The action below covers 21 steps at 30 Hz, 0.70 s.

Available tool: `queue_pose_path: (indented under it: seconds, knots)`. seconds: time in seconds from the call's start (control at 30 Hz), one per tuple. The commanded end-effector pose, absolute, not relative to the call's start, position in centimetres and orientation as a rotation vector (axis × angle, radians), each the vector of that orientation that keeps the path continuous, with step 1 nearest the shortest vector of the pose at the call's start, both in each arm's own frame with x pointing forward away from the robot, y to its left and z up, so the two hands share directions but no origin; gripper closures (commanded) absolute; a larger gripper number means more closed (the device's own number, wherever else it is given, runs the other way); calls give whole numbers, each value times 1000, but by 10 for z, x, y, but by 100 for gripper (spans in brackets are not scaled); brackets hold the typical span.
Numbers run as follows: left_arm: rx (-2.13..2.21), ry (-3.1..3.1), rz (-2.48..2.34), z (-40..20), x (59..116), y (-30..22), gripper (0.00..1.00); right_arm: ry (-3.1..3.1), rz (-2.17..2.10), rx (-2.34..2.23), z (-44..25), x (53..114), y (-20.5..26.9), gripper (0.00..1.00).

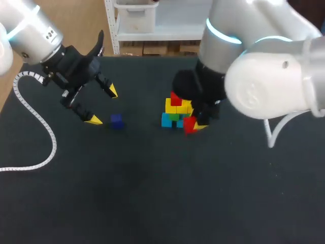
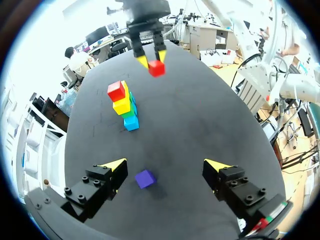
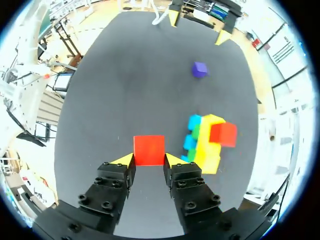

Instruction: Place the blue cubes, place green cubes on the blue cubes, place the yellow cubes on the green cubes, then place the red cubes on the yellow cubes, and place purple cube on the red cubes.

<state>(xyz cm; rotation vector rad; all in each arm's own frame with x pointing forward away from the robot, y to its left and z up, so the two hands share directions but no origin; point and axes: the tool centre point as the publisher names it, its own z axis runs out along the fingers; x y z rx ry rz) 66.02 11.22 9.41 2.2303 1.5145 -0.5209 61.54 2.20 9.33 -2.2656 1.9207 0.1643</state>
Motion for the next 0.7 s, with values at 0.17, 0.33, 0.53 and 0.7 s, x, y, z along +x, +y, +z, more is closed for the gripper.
queue_pose_path:
  seconds: [0.17,0.33,0.53,0.7]
  knots:
    - [2228,1509,-519,93,660,113,0,1971,66,-2167,107,641,-8,100]
    - [2228,1509,-519,93,660,113,0,2015,106,-2090,105,664,-23,100]
    - [2228,1509,-519,93,660,113,0,2047,108,-2025,106,691,-32,100]
    - [2228,1509,-519,93,660,113,0,2044,114,-2028,106,704,-25,100]
